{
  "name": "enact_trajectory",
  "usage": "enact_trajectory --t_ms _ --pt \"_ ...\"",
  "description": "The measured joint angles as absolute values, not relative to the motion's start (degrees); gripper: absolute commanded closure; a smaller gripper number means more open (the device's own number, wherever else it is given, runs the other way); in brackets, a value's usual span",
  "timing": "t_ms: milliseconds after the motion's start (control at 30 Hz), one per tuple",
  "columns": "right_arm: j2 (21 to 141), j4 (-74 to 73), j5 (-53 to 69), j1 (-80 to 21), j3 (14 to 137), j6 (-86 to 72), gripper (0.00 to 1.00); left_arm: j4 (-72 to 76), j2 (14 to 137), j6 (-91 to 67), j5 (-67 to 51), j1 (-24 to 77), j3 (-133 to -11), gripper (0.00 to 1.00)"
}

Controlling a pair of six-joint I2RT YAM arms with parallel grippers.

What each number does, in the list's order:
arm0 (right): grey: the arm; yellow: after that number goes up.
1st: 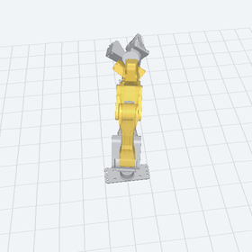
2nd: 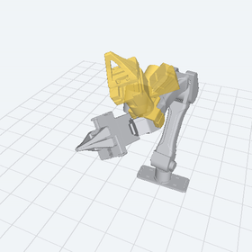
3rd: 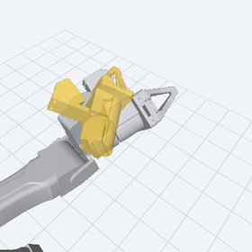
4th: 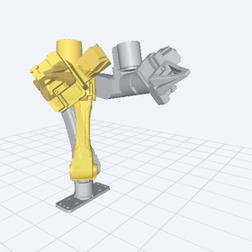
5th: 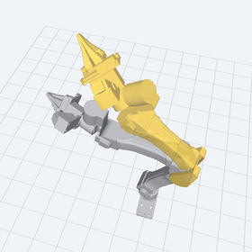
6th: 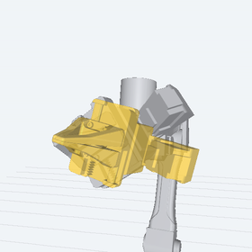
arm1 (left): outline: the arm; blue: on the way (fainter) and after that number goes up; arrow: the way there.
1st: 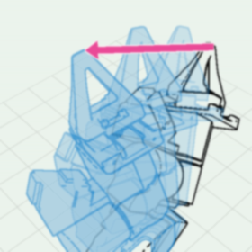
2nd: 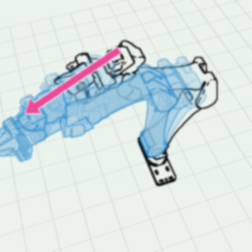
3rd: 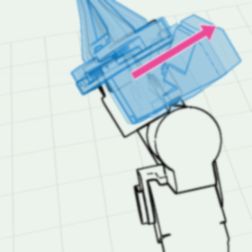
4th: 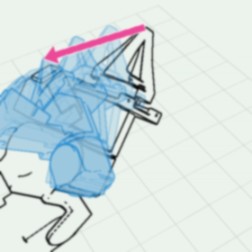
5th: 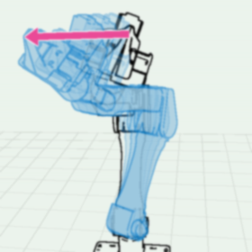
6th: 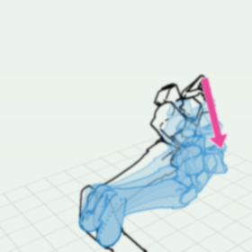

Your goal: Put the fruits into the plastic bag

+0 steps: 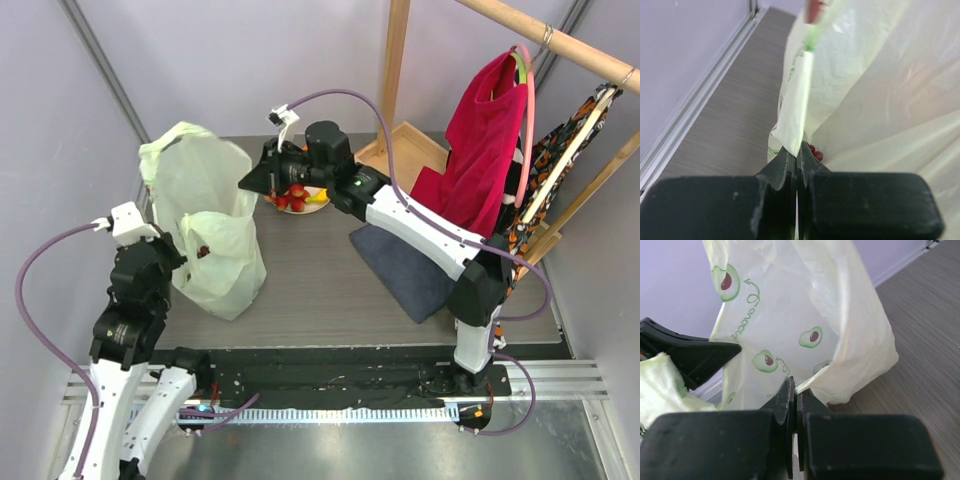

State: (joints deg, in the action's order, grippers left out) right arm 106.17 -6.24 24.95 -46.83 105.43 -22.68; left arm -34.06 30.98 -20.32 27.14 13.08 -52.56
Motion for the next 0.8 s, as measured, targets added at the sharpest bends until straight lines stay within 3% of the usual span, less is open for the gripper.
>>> enact_trajectory --t_ms 267,333,433,467,600,667,800 --pt "111.9 -5.1 26.7 -47.1 105.4 -24.4 0.99 -33.9 34.1 -20.1 28.1 13.1 -47.4 1.0" --pt "112.2 -5.3 26.8 -47.1 105.1 -24.4 0.94 -33.8 34.0 -19.9 28.4 13.1 -47.3 1.0" --pt "112.2 -4.7 26.9 -47.1 105.0 -24.5 0.72 -33.3 32.4 -19.7 29.1 13.1 -47.1 1.0" --pt "112.2 -4.4 26.9 -47.1 105.0 -24.3 0.61 -33.2 31.9 -19.5 29.5 13.1 -47.0 1.0" --pt "112.1 -4.4 27.0 -47.1 105.0 -23.9 0.34 -32.8 29.5 -18.9 31.4 13.1 -47.0 1.0" --pt "111.7 -4.3 26.9 -47.0 104.7 -23.8 0.27 -32.8 29.3 -18.5 32.0 13.1 -47.0 1.0" --pt "108.3 -4.4 26.5 -46.2 100.9 -22.5 0.25 -32.8 29.3 -17.4 32.9 13.1 -46.8 1.0"
